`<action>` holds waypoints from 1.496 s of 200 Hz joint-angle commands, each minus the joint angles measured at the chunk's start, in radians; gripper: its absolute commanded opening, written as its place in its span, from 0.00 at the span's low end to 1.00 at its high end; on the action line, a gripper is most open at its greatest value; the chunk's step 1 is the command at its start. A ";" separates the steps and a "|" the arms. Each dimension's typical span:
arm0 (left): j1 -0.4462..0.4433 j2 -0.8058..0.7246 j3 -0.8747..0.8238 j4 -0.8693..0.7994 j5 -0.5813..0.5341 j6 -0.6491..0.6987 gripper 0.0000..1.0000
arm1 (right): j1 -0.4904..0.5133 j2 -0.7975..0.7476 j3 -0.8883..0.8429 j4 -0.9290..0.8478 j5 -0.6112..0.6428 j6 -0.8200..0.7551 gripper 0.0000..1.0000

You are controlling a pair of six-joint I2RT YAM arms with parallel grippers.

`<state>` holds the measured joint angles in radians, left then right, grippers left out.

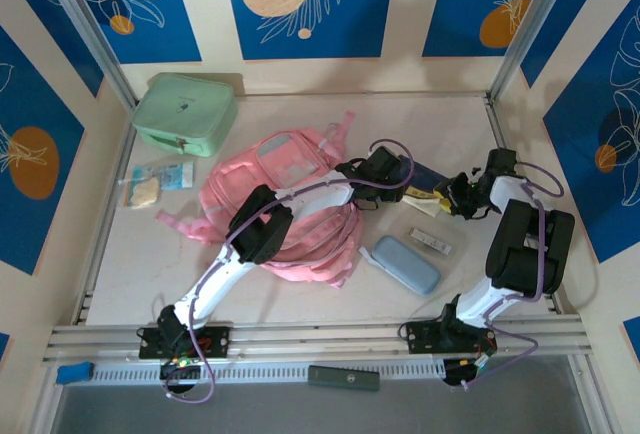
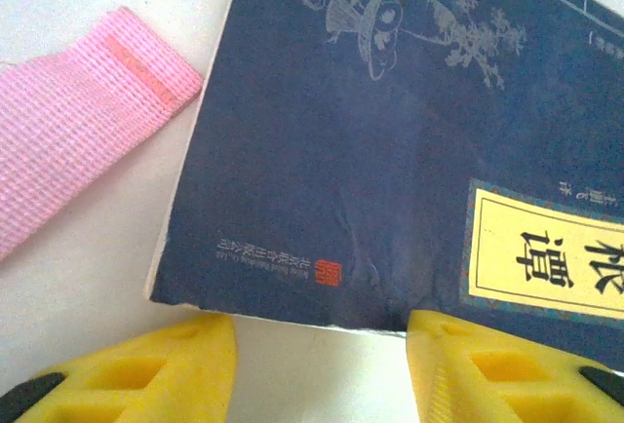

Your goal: Pack books, pencil case, and school supplies into a backpack

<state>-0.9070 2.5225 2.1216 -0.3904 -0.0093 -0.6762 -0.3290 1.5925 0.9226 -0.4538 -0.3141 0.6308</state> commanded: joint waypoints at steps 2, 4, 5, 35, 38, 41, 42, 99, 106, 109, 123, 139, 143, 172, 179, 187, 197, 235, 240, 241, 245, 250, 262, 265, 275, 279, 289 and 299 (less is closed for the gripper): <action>0.004 0.059 0.009 -0.069 0.002 -0.009 0.50 | -0.004 -0.019 -0.010 0.020 -0.051 0.000 0.26; 0.005 0.058 0.009 -0.070 0.001 -0.010 0.50 | -0.005 -0.018 -0.009 0.020 -0.052 -0.001 0.25; 0.005 0.058 0.010 -0.070 0.000 -0.010 0.50 | -0.005 -0.017 -0.009 0.020 -0.052 -0.001 0.25; 0.004 0.058 0.009 -0.064 0.012 -0.013 0.50 | -0.010 -0.021 -0.017 0.029 -0.066 0.001 0.18; 0.005 0.057 0.009 -0.064 0.014 -0.014 0.50 | -0.011 -0.023 -0.018 0.029 -0.065 0.003 0.17; 0.005 0.057 0.010 -0.062 0.015 -0.015 0.50 | -0.012 -0.024 -0.020 0.029 -0.064 0.005 0.16; 0.005 0.057 0.010 -0.061 0.016 -0.015 0.50 | -0.013 -0.025 -0.020 0.029 -0.063 0.006 0.16; 0.011 0.017 0.048 -0.083 0.045 0.001 0.55 | -0.041 -0.072 -0.034 0.042 -0.109 0.031 0.01; 0.014 -0.002 0.050 -0.080 0.059 0.006 0.58 | -0.046 -0.086 -0.034 0.043 -0.113 0.035 0.00; 0.016 -0.010 0.049 -0.080 0.064 0.008 0.59 | -0.048 -0.094 -0.034 0.043 -0.115 0.036 0.00; 0.026 -0.065 0.046 -0.096 0.074 0.025 0.63 | -0.055 -0.127 -0.028 0.040 -0.121 0.045 0.00; 0.038 -0.149 0.004 -0.099 0.079 0.050 0.65 | -0.058 -0.159 -0.007 0.016 -0.127 0.053 0.00; 0.041 -0.173 -0.014 -0.094 0.079 0.056 0.66 | -0.058 -0.166 -0.001 0.008 -0.126 0.054 0.00; 0.066 -0.355 -0.167 -0.069 0.049 0.074 0.68 | -0.057 -0.234 0.049 -0.045 -0.125 0.075 0.00; 0.073 -0.397 -0.212 -0.057 0.048 0.071 0.68 | -0.054 -0.251 0.062 -0.055 -0.130 0.080 0.00; 0.084 -0.449 -0.270 -0.034 0.050 0.070 0.69 | -0.045 -0.270 0.076 -0.067 -0.140 0.085 0.00; 0.096 -0.513 -0.337 -0.007 0.053 0.070 0.69 | -0.034 -0.295 0.099 -0.084 -0.152 0.086 0.00; 0.157 -0.755 -0.587 0.083 0.068 0.042 0.72 | 0.039 -0.389 0.190 -0.174 -0.141 0.098 0.00; 0.164 -0.786 -0.618 0.094 0.067 0.040 0.72 | 0.052 -0.400 0.201 -0.182 -0.143 0.105 0.00; 0.166 -0.793 -0.624 0.097 0.068 0.040 0.72 | 0.055 -0.402 0.204 -0.185 -0.143 0.105 0.00; 0.170 -0.816 -0.648 0.103 0.069 0.039 0.72 | 0.067 -0.407 0.215 -0.195 -0.144 0.109 0.00; 0.176 -0.845 -0.672 0.108 0.069 0.041 0.73 | 0.083 -0.415 0.231 -0.208 -0.144 0.111 0.00; 0.189 -0.912 -0.723 0.099 0.063 0.044 0.73 | 0.131 -0.434 0.259 -0.226 -0.137 0.127 0.00; 0.192 -0.928 -0.735 0.096 0.062 0.044 0.73 | 0.144 -0.438 0.265 -0.228 -0.135 0.130 0.00; 0.204 -0.982 -0.778 0.090 0.057 0.047 0.74 | 0.193 -0.454 0.285 -0.233 -0.126 0.148 0.00; 0.209 -1.003 -0.796 0.090 0.056 0.048 0.74 | 0.221 -0.459 0.295 -0.233 -0.119 0.159 0.00; 0.220 -1.061 -0.837 0.085 0.050 0.054 0.75 | 0.281 -0.465 0.318 -0.236 -0.116 0.178 0.00; 0.230 -1.116 -0.868 0.066 0.037 0.060 0.75 | 0.343 -0.466 0.339 -0.238 -0.101 0.201 0.00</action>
<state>-0.7002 1.5364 1.3174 -0.3199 0.0471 -0.6270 -0.0975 1.1534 1.1973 -0.6601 -0.4019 0.7692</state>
